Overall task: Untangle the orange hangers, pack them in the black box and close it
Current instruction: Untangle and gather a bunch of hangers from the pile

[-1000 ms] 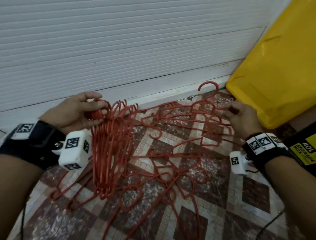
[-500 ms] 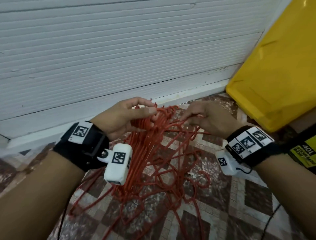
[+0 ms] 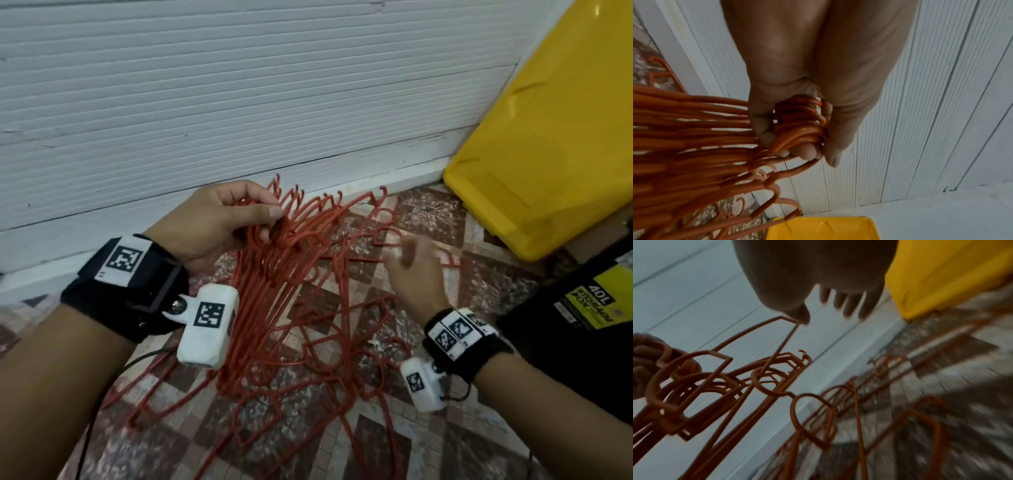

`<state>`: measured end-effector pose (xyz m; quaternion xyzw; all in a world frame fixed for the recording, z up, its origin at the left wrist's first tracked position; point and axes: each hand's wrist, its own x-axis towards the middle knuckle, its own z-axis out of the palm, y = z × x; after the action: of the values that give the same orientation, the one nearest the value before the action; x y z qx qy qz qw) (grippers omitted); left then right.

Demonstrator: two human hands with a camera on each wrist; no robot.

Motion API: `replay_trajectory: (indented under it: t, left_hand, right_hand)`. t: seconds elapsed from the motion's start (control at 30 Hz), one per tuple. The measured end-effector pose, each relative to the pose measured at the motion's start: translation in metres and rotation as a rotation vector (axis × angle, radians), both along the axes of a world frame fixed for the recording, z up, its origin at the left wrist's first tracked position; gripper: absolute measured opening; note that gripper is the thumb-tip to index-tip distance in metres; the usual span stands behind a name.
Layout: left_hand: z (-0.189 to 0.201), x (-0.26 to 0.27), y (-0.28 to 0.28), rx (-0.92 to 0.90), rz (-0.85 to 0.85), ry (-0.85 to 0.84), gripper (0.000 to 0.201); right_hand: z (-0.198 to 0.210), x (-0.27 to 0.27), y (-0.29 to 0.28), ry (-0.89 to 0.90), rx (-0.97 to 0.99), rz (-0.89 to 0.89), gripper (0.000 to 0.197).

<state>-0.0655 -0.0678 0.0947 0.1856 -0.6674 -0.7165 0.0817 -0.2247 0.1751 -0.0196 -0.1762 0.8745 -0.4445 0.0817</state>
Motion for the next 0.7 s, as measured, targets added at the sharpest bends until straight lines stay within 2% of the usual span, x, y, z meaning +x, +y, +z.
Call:
replay_trajectory:
  t: [0.07, 0.1, 0.13, 0.17, 0.2, 0.27, 0.33, 0.47, 0.57, 0.63, 0.7]
  left_hand:
    - [-0.001, 0.003, -0.004, 0.009, 0.022, -0.007, 0.030]
    - [-0.001, 0.005, -0.005, 0.012, 0.034, -0.015, 0.028]
    - [-0.002, 0.005, -0.005, 0.014, 0.045, -0.018, 0.024]
    - [-0.002, 0.006, -0.004, 0.015, 0.055, -0.018, 0.022]
    - [-0.003, 0.008, -0.005, 0.015, 0.068, -0.021, 0.021]
    - [-0.006, 0.011, -0.006, 0.003, 0.086, -0.034, 0.022]
    - [-0.011, 0.014, -0.008, -0.023, 0.120, -0.054, 0.023]
    - [-0.017, 0.017, -0.014, -0.063, 0.241, -0.074, 0.012]
    - [-0.014, 0.019, -0.024, -0.117, 0.353, -0.066, 0.010]
    - [-0.009, 0.023, -0.034, -0.145, 0.400, -0.059, 0.011]
    - [-0.004, 0.028, -0.042, -0.150, 0.406, -0.042, 0.010]
  right_hand:
    - [-0.018, 0.017, -0.005, -0.254, 0.251, 0.320, 0.068]
    - [-0.025, 0.026, -0.010, -0.322, 0.347, 0.452, 0.082]
    - [-0.030, 0.035, -0.017, -0.354, 0.414, 0.541, 0.086]
    - [-0.034, 0.042, -0.023, -0.353, 0.464, 0.587, 0.080]
    - [-0.039, 0.047, -0.030, -0.345, 0.488, 0.600, 0.060]
    - [-0.043, 0.055, -0.041, -0.357, 0.443, 0.562, 0.018]
    - [-0.044, 0.058, -0.046, -0.347, 0.380, 0.502, 0.007]
    - [-0.035, 0.057, -0.044, -0.377, 0.294, 0.507, 0.022]
    - [-0.027, 0.056, -0.031, -0.371, 0.222, 0.394, 0.031]
    - [-0.024, 0.047, -0.020, -0.269, 0.245, 0.295, 0.039]
    - [-0.028, 0.031, -0.012, -0.151, 0.353, 0.274, 0.045]
